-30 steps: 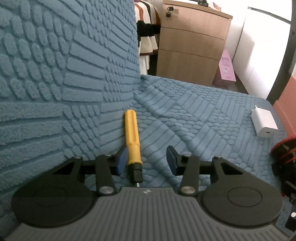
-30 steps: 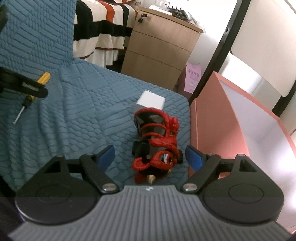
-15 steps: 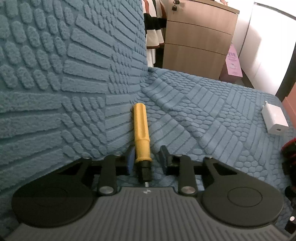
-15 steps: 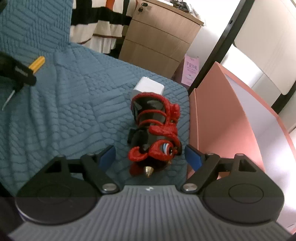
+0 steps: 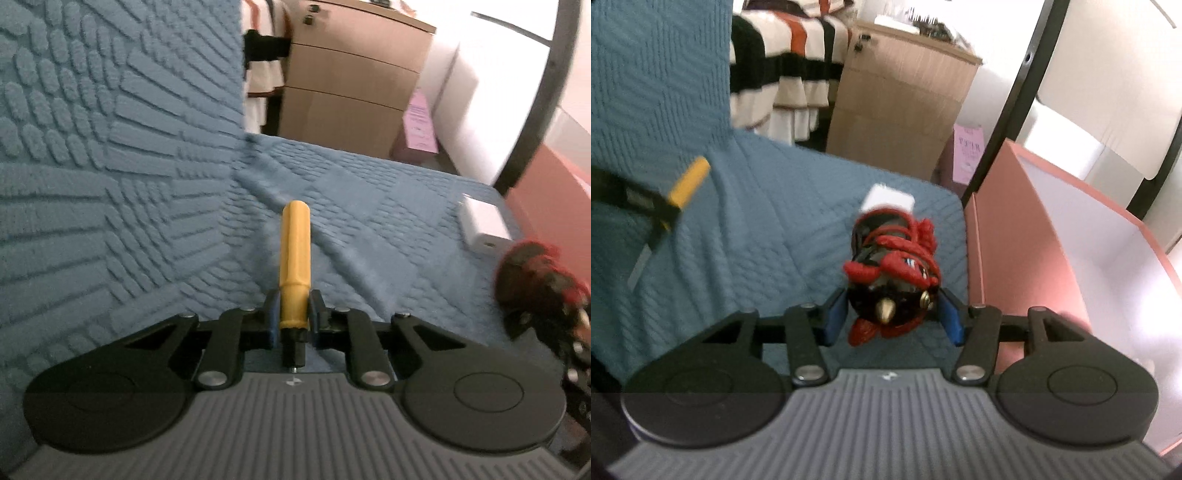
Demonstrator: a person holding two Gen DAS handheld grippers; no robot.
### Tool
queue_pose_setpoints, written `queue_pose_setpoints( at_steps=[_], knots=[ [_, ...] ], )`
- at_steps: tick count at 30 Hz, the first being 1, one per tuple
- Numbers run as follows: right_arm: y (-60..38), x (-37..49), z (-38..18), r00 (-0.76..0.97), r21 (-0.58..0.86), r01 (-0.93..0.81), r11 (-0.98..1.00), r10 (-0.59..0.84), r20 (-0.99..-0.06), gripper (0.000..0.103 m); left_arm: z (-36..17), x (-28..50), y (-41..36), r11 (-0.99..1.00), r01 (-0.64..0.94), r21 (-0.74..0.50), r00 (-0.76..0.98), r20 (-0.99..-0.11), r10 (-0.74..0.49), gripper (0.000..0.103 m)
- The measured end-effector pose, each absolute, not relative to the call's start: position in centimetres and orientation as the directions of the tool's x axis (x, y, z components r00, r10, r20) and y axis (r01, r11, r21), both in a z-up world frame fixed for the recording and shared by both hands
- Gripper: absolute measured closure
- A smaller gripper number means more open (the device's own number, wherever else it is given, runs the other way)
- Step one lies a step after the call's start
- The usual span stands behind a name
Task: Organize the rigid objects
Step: 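Lift the screwdriver with the left gripper while the right gripper lifts the red-black toy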
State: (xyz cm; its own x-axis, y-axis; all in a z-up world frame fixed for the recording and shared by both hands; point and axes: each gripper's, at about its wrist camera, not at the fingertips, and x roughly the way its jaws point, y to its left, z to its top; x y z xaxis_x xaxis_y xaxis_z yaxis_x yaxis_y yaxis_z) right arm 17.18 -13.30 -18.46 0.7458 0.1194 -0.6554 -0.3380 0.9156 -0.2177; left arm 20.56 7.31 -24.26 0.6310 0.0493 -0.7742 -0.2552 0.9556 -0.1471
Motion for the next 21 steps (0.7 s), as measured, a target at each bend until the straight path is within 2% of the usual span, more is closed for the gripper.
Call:
queue_pose_setpoints(
  at_steps=[5, 6, 21],
  knots=[
    [-13.2, 16.9, -17.3, 0.757, -0.167, -0.344, 0.924, 0.168, -0.632, 0.048, -23.7, 19.8, 6.6, 0.947, -0.234, -0.218, 0.63, -0.777, -0.023, 0.084],
    [-13.2, 16.9, -17.2, 0.755, -0.152, -0.349, 0.925, 0.181, -0.631, 0.056, -23.5, 19.6, 6.6, 0.943, -0.232, -0.237, 0.635, -0.772, -0.038, 0.084],
    [-14.1, 14.7, -16.8, 0.714, -0.061, -0.36, 0.931, 0.233, -0.66, 0.058, -23.3, 17.7, 4.0, 0.939, -0.178, -0.295, 0.606, -0.785, -0.132, 0.084]
  ],
)
